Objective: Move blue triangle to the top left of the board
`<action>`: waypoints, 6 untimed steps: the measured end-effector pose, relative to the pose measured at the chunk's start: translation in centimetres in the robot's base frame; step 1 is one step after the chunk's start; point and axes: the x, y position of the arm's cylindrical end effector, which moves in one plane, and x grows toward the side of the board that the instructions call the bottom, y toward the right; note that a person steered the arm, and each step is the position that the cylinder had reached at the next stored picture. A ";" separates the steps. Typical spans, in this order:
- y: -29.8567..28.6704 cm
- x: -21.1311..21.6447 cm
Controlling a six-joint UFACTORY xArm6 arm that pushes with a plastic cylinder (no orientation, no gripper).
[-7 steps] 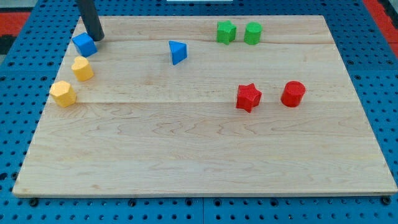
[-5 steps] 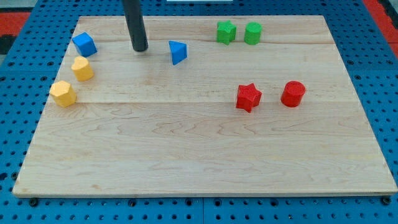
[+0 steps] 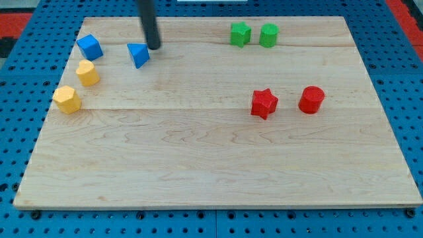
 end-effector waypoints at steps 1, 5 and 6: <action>-2.1 5.2; -10.5 4.7; -10.7 -0.1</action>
